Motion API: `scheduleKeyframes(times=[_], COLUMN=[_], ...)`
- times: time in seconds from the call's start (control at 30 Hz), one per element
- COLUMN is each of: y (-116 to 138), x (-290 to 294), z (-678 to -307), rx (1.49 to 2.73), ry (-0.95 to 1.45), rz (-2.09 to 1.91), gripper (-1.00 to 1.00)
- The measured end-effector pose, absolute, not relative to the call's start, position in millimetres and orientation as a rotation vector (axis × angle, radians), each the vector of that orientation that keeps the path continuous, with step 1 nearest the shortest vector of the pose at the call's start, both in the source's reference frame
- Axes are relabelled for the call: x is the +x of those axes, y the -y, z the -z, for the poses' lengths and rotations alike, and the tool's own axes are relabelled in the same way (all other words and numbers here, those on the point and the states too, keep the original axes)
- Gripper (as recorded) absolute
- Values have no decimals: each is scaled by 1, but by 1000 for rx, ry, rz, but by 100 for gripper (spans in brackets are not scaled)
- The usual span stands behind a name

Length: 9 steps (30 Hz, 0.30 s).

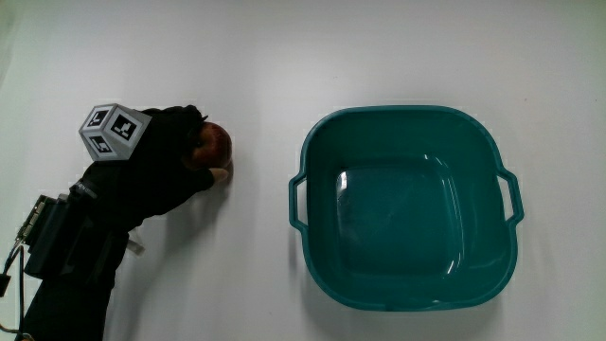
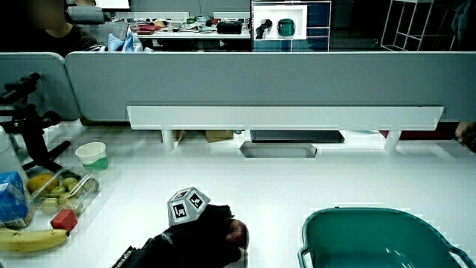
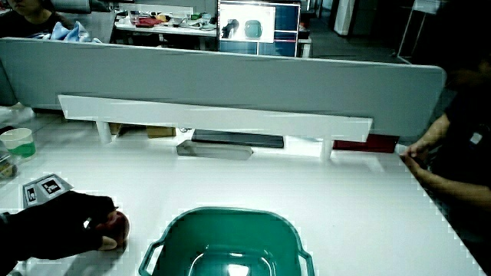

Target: Place apple on desk

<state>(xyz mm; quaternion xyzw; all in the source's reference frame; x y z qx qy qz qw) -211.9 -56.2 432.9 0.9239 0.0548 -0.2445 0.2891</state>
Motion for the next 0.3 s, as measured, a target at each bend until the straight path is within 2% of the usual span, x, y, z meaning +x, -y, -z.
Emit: scheduleKeyframes(times=[0.23, 0.3], y=[50, 47], x=[-217, -220], z=[-437, -438], rx=[2440, 2390], ry=[-107, -49], rz=[665, 648], gripper=[-58, -67])
